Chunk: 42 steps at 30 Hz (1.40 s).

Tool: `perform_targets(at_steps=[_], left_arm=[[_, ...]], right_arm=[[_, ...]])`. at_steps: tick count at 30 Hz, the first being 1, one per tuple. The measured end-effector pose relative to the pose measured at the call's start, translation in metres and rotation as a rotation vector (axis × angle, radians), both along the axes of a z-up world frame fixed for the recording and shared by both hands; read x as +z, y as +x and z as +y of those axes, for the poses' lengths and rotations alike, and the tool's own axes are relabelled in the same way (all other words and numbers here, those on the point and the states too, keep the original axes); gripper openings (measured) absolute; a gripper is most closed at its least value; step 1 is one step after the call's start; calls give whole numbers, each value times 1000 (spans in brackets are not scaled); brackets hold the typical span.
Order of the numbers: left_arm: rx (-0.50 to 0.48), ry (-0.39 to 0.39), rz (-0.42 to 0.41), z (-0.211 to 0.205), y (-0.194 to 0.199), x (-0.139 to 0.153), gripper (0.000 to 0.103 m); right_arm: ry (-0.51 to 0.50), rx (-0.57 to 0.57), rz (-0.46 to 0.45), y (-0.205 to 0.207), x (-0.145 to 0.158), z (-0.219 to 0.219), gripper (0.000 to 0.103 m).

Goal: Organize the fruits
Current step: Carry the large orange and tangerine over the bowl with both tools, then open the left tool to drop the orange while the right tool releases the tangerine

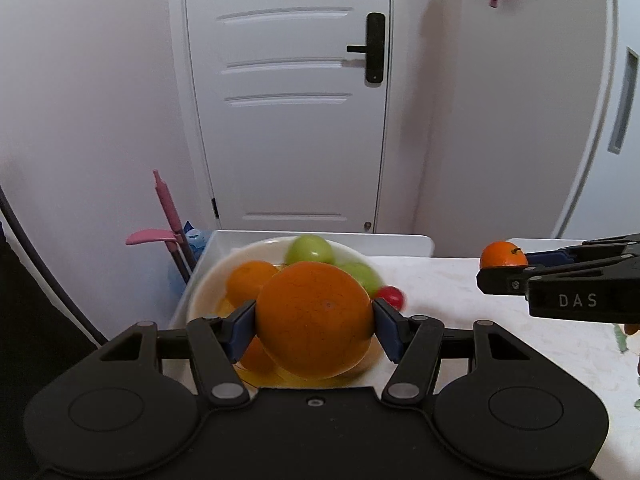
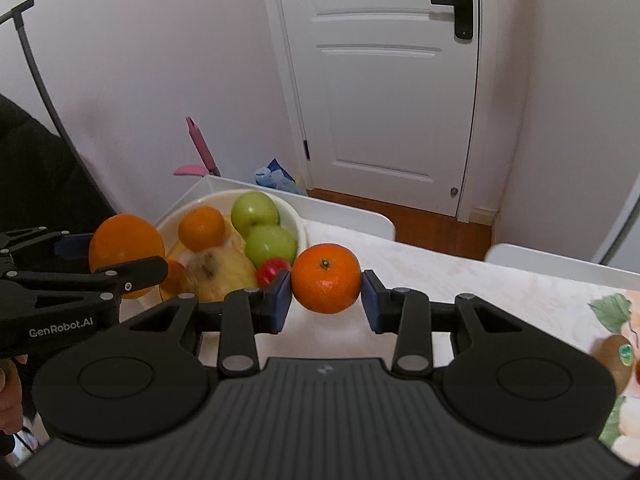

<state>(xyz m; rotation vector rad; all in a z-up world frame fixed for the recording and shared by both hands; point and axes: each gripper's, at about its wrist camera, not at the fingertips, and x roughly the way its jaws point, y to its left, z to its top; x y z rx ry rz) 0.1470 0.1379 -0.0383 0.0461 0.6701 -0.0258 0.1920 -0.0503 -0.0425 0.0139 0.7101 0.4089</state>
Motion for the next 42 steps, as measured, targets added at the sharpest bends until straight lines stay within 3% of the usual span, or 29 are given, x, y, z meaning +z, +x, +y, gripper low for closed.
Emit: perform_targets(at_steps=[12, 24, 25, 26, 28, 42], left_arm=[[-10, -1, 57, 61, 47, -22, 66], [-55, -6, 103, 81, 66, -46, 67], [-62, -8, 88, 81, 65, -44, 75], [-66, -9, 65, 82, 63, -41, 89], [-73, -11, 26, 83, 59, -34, 99], [-113, 4, 34, 85, 43, -27, 99]], right_arm=[[-15, -26, 6, 25, -6, 54, 52], [-33, -41, 8, 37, -13, 83, 52], [-32, -41, 6, 38, -12, 85, 52], [-32, -41, 5, 38, -11, 87, 52], [-27, -41, 4, 39, -10, 88, 52], [-37, 46, 42, 58, -17, 117, 52]])
